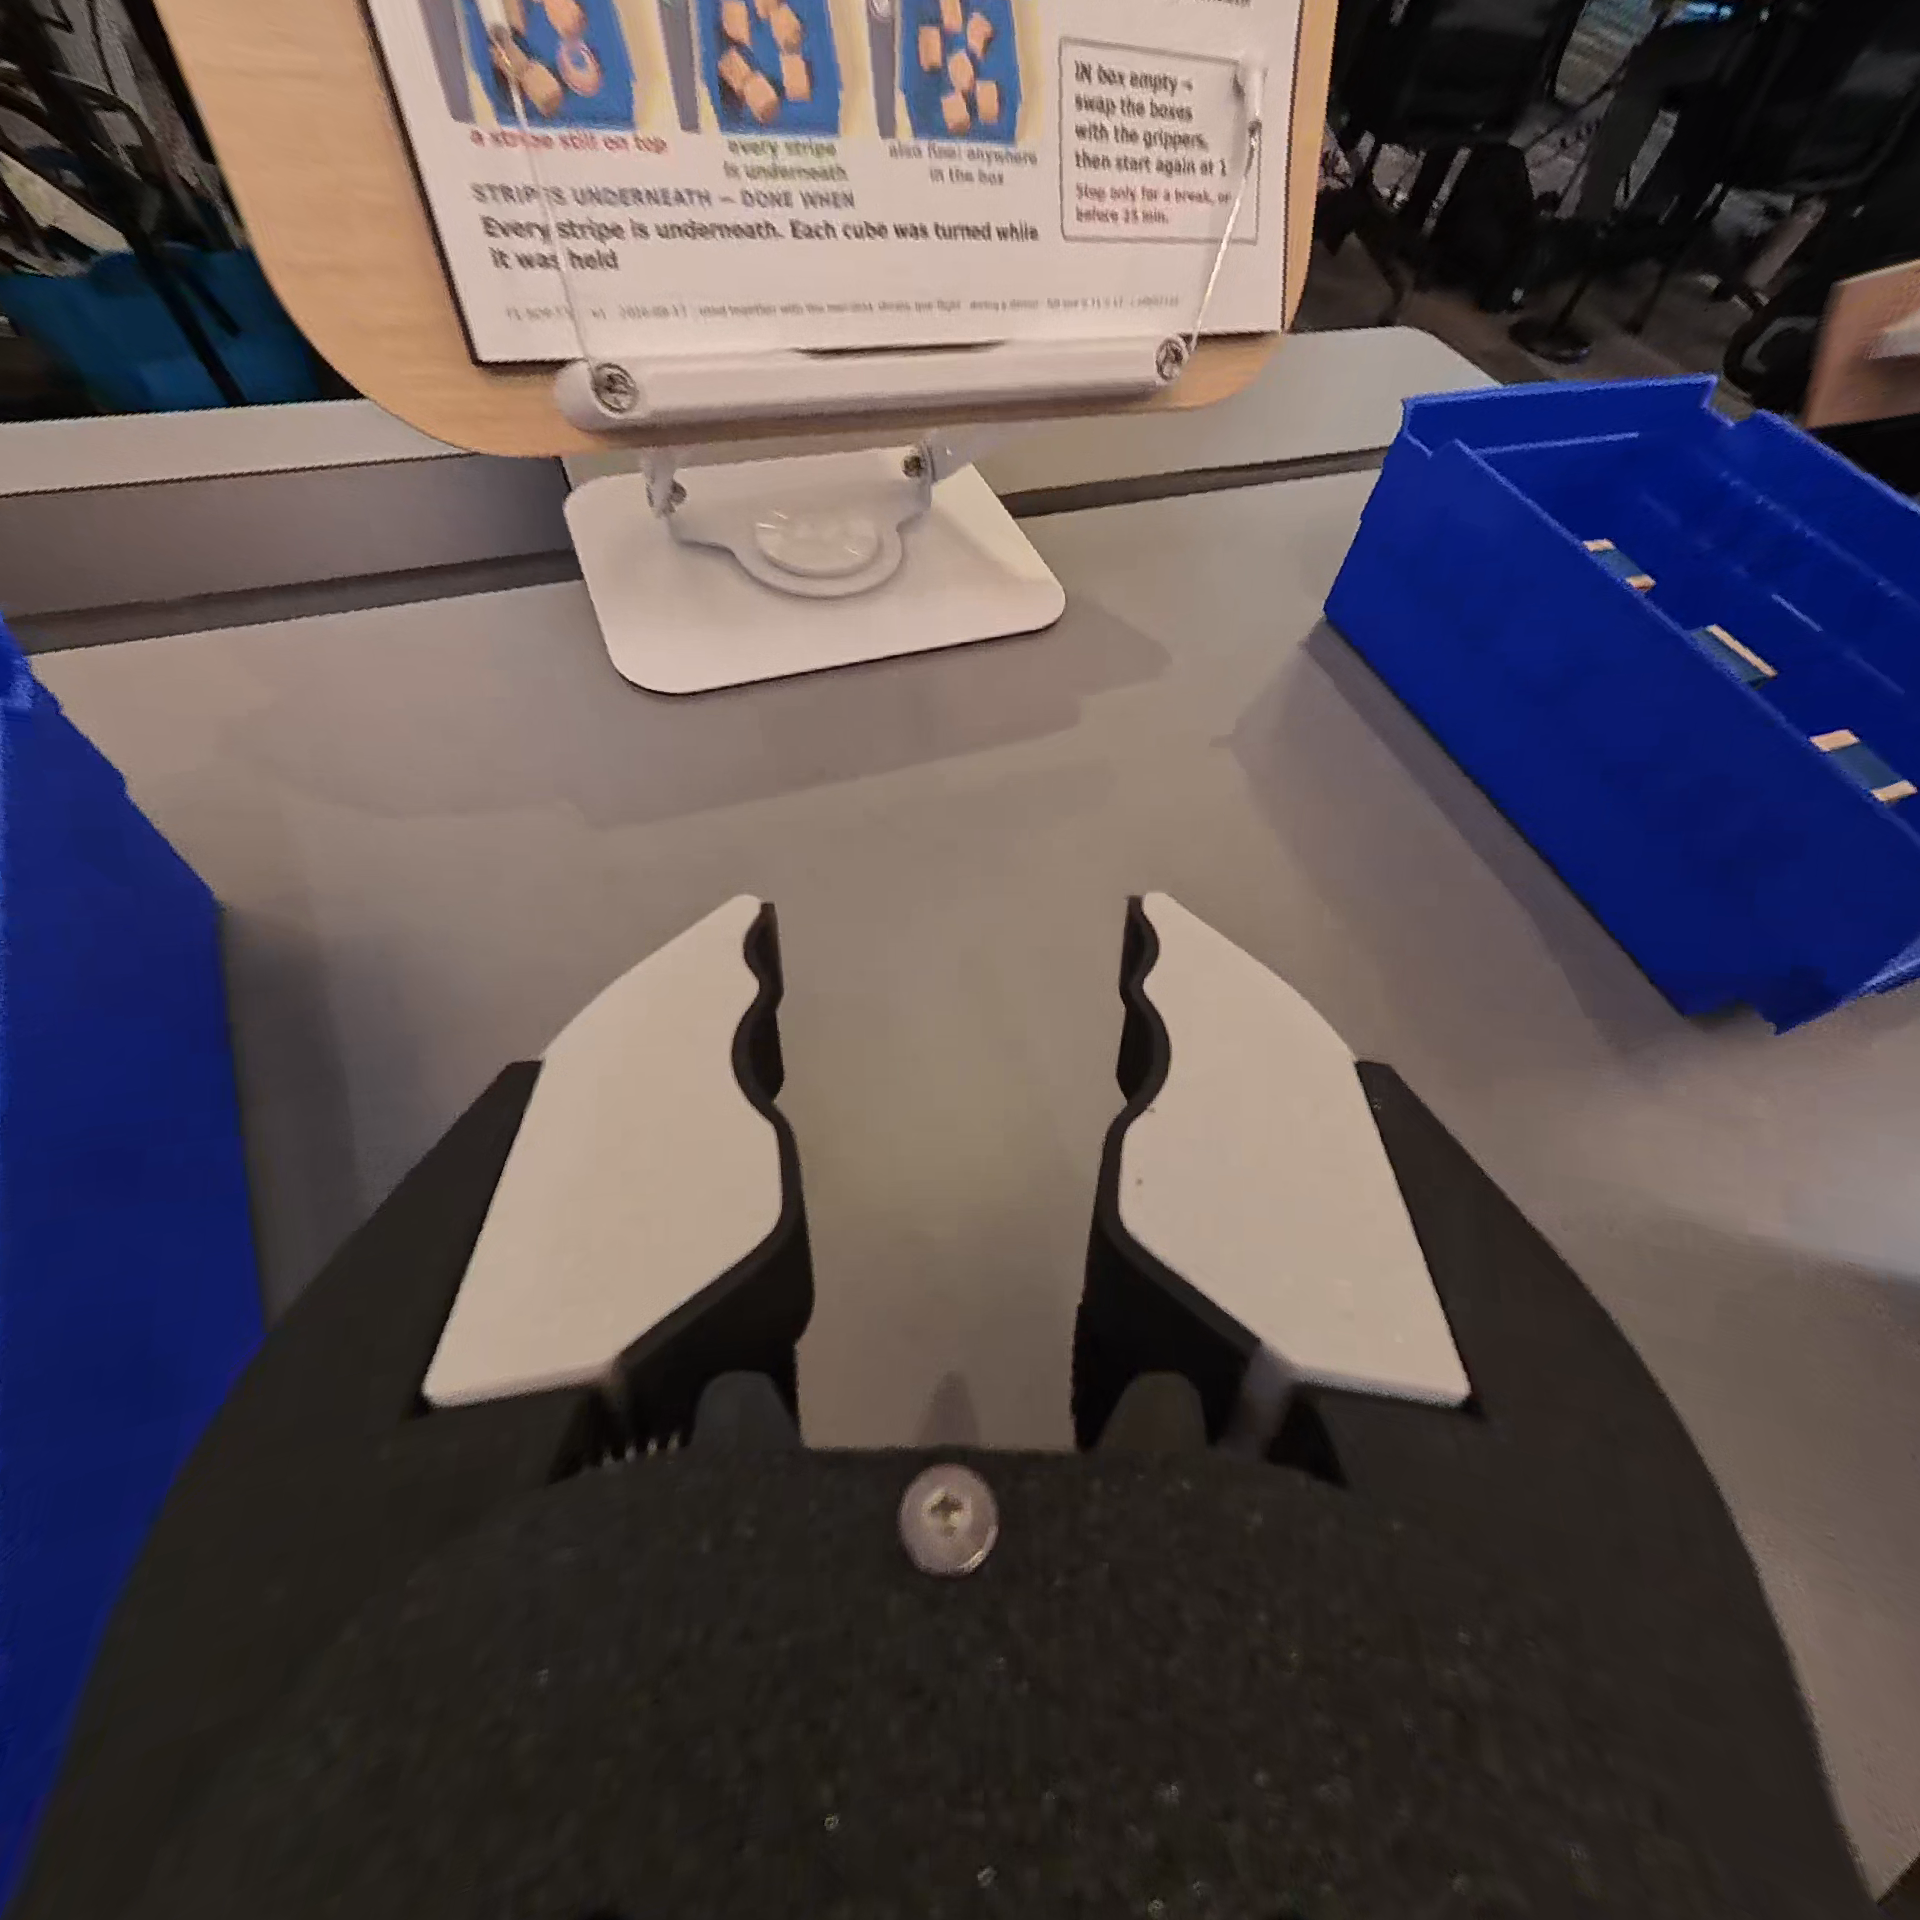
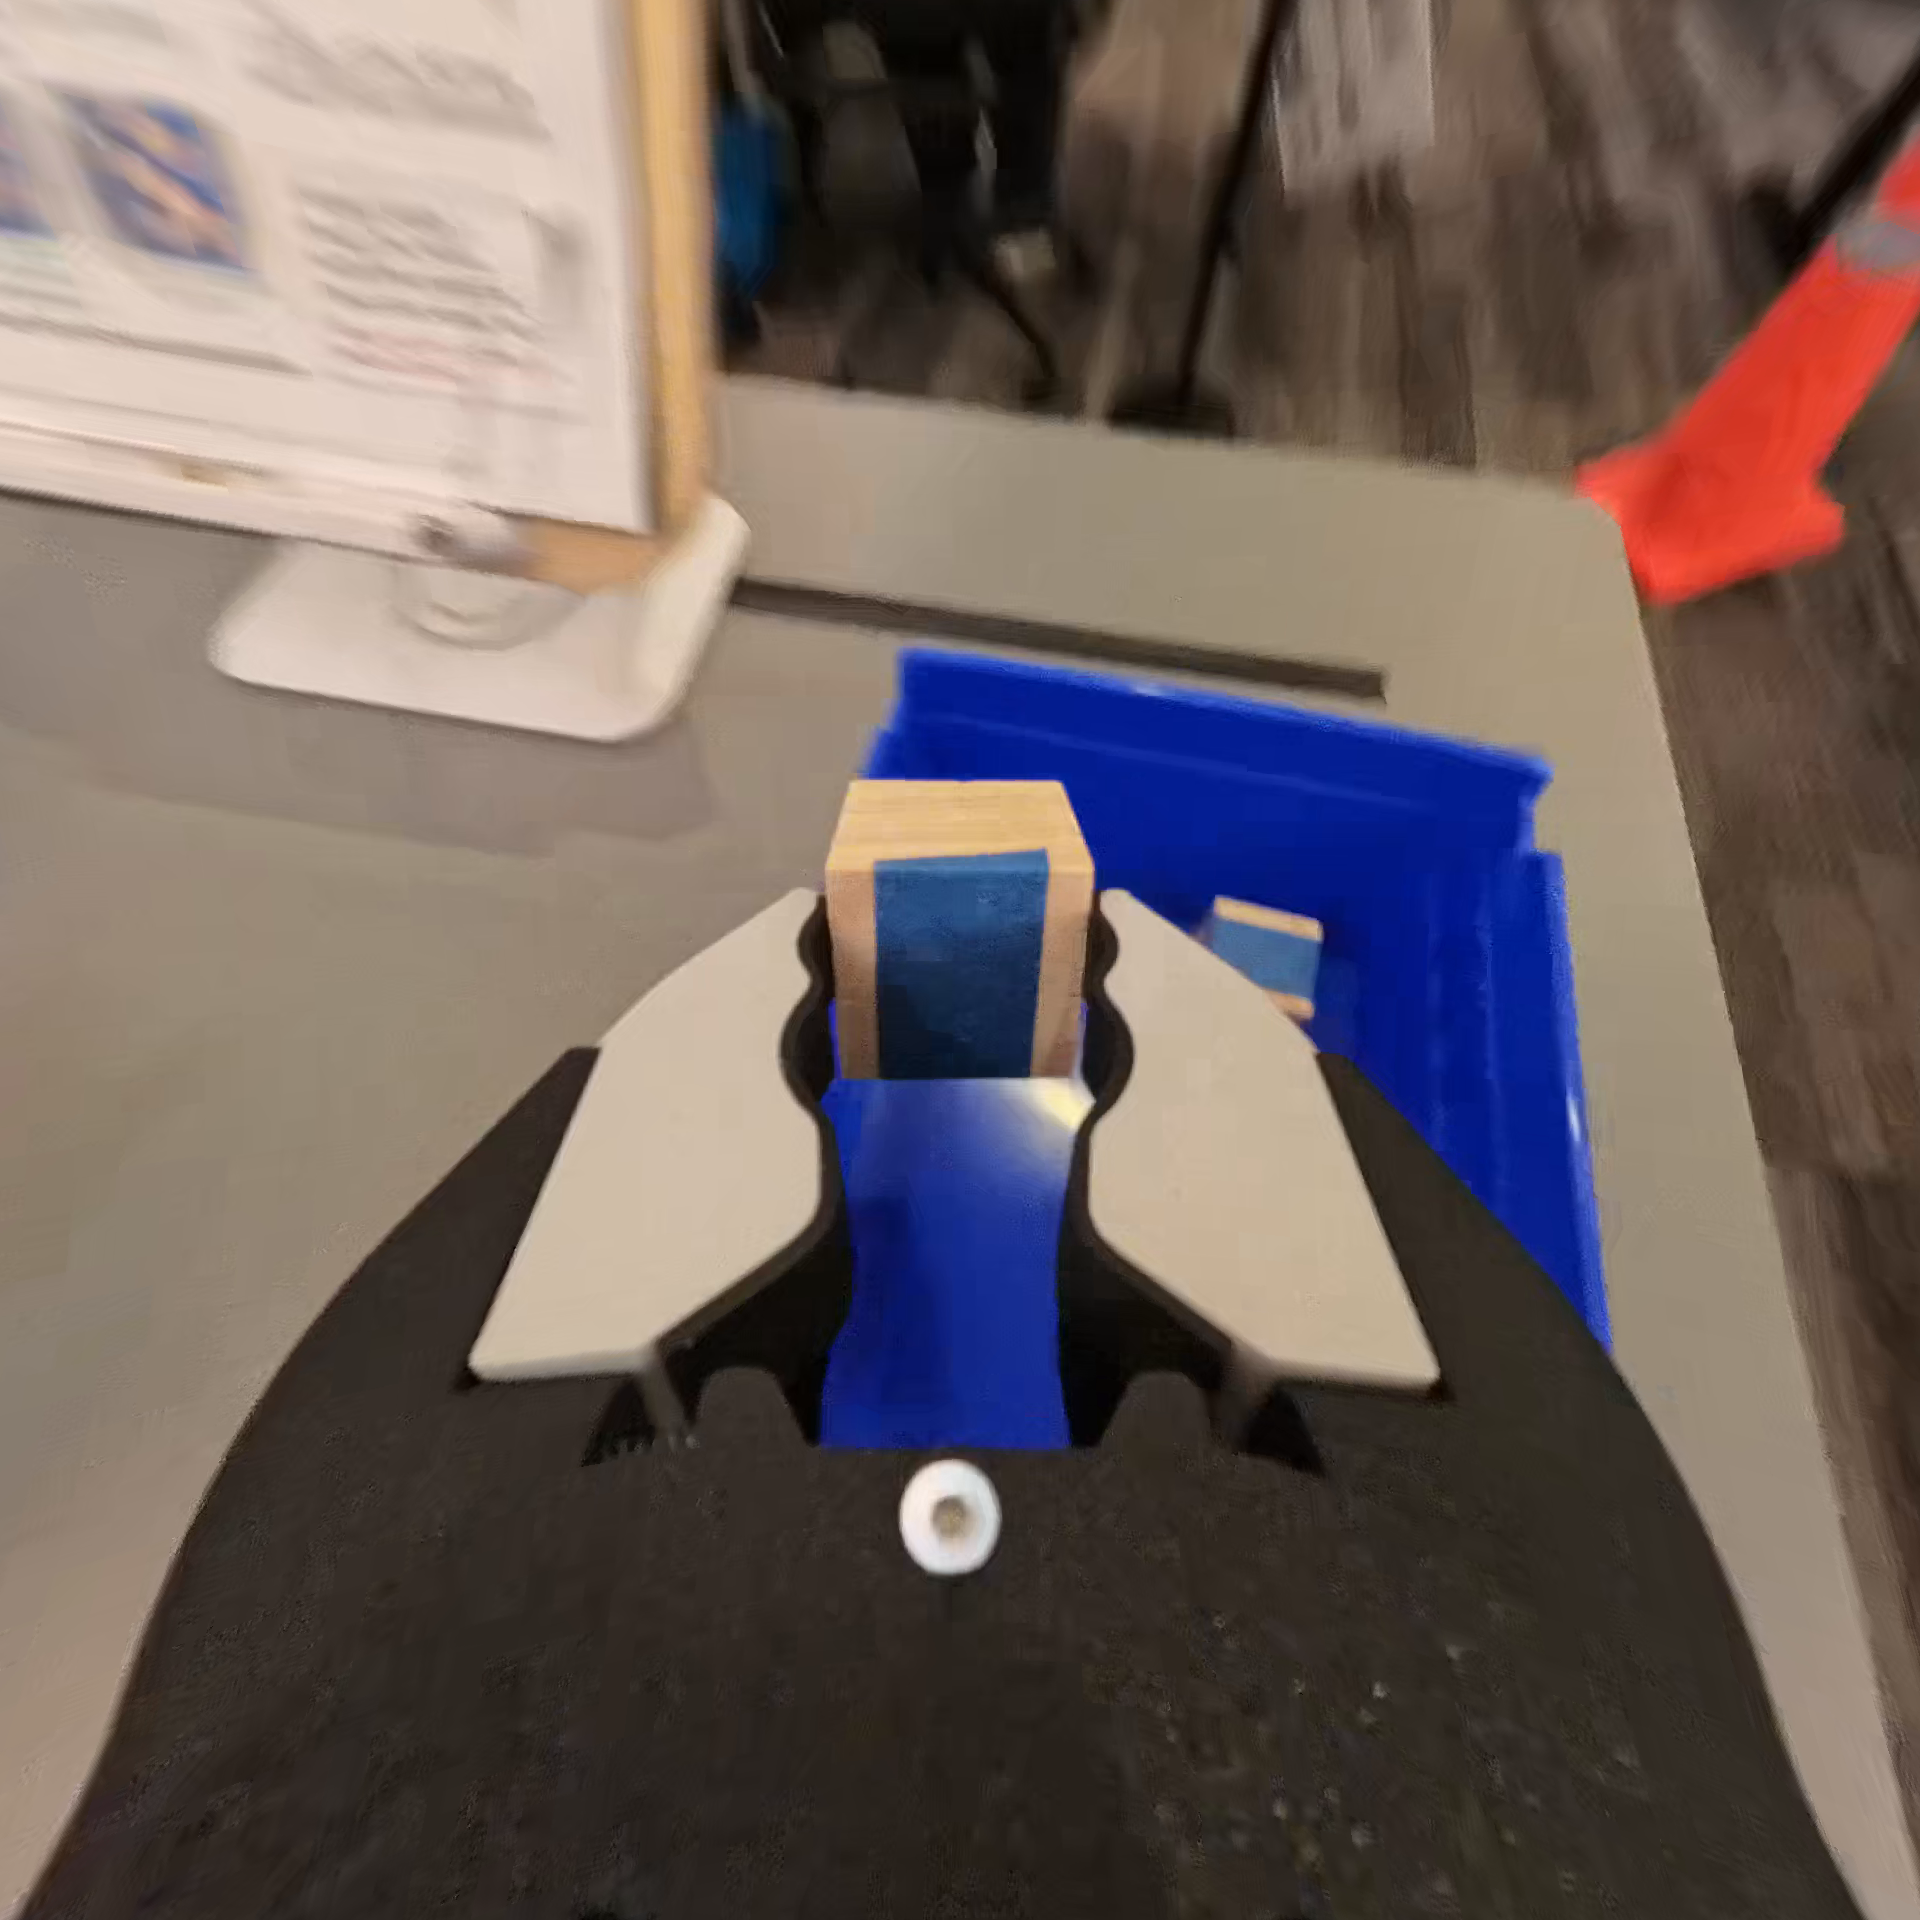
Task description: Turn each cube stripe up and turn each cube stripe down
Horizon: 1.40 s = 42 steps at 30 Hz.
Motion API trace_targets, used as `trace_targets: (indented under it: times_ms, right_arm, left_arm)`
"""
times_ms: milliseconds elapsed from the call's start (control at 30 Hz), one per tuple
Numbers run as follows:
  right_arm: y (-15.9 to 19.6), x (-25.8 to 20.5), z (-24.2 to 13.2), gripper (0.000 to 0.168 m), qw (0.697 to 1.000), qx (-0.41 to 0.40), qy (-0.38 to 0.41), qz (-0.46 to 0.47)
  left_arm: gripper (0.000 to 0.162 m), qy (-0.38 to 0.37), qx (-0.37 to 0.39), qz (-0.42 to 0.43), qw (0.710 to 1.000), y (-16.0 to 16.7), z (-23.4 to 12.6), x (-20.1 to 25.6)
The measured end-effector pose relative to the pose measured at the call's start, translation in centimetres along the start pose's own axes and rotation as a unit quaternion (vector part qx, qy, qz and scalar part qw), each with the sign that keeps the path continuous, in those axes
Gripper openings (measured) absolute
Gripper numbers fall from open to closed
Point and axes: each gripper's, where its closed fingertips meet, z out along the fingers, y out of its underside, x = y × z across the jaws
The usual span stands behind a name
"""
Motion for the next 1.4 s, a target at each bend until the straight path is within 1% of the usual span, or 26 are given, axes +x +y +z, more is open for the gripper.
trace_targets:
  times_ms: [33,100,200,267,400,633,733,800,867,900,967,1000,1033,1067,1100,1133,1200,1233,1267,1333,1367,1400]
  right_arm:
    - [0.7,1.1,1.8,0.045,0.998,-0.051,0.016,0.015]
    - [2.3,2.4,4.8,0.045,0.986,-0.158,0.031,0.037]
    - [4.0,2.9,8.6,0.046,0.966,-0.248,0.027,0.065]
    - [4.9,2.8,10.6,0.045,0.954,-0.291,0.023,0.077]
    - [7.6,2.4,13.2,0.045,0.924,-0.37,0.024,0.089]
    - [9.7,2.7,14.3,0.046,0.911,-0.4,0.053,0.09]
    - [10.0,2.9,14.7,0.046,0.916,-0.386,0.047,0.101]
    - [10.0,3.3,14.5,0.066,0.919,-0.381,0.047,0.089]
    - [8.3,3.3,13.8,0.066,0.932,-0.351,0.027,0.084]
    - [6.7,3.4,13.2,0.066,0.943,-0.32,0.021,0.085]
    - [2.4,2.8,10.9,0.061,0.969,-0.234,-0.012,0.084]
    - [0.0,1.9,9.2,0.06,0.981,-0.178,-0.036,0.074]
    - [-2.4,0.4,7.2,0.058,0.99,-0.111,-0.072,0.057]
    - [-4.3,-1.8,4.9,0.05,0.991,-0.045,-0.123,0.038]
    - [-5.4,-4.7,2.3,0.047,0.981,0.009,-0.192,0.021]
    - [-5.9,-7.7,-0.4,0.048,0.962,0.056,-0.266,0.012]
    - [-5.4,-12.9,-5.1,0.06,0.914,0.129,-0.385,0.013]
    - [-4.5,-14.9,-6.9,0.064,0.892,0.16,-0.423,0.012]
    - [-3.3,-16.5,-8.1,0.066,0.878,0.185,-0.441,0.005]
    - [-0.5,-18.9,-9.1,0.065,0.863,0.227,-0.451,0.004]
    - [0.9,-19.9,-9.2,0.067,0.859,0.245,-0.449,0.005]
    - [2.3,-20.6,-9.2,0.065,0.858,0.261,-0.443,0.01]
  left_arm:
    - [0.062,0.003,-0.003,0.0,1.0,0.1,0.1,0.2]
    - [0.062,0.006,-0.005,0.004,1.0,0.1,0.1,0.5]
    - [0.062,0.012,-0.017,0.007,1.0,0.4,0.3,0.8]
    - [0.062,0.02,-0.025,0.003,0.999,0.7,0.4,1.0]
    - [0.062,0.028,-0.036,0.006,0.999,1.1,0.6,1.3]
    - [0.062,0.036,-0.046,0.008,0.998,1.4,0.8,1.6]
    - [0.063,0.04,-0.053,0.009,0.998,1.7,0.9,1.7]
    - [0.064,0.039,-0.055,0.011,0.998,1.7,0.9,1.6]
    - [0.064,0.04,-0.056,0.01,0.998,1.7,0.8,1.6]
    - [0.064,0.041,-0.054,0.009,0.998,1.6,0.8,1.6]
    - [0.064,0.04,-0.052,0.007,0.998,1.6,0.8,1.5]
    - [0.064,0.038,-0.052,0.008,0.998,1.6,0.8,1.4]
    - [0.064,0.037,-0.053,0.008,0.998,1.7,0.9,1.3]
    - [0.064,0.035,-0.055,0.008,0.998,1.8,1.0,1.2]
    - [0.064,0.034,-0.057,0.007,0.998,1.9,1.1,1.2]
    - [0.064,0.034,-0.058,0.005,0.998,2.0,1.1,1.1]
    - [0.064,0.035,-0.062,0.002,0.997,2.2,1.3,1.2]
    - [0.064,0.035,-0.063,0.002,0.997,2.3,1.3,1.3]
    - [0.064,0.035,-0.063,0.003,0.997,2.3,1.3,1.3]
    - [0.064,0.033,-0.066,0.007,0.997,2.5,1.3,1.4]
    - [0.064,0.03,-0.067,0.009,0.997,2.6,1.2,1.4]
    - [0.064,0.027,-0.066,0.009,0.997,2.7,1.0,1.3]
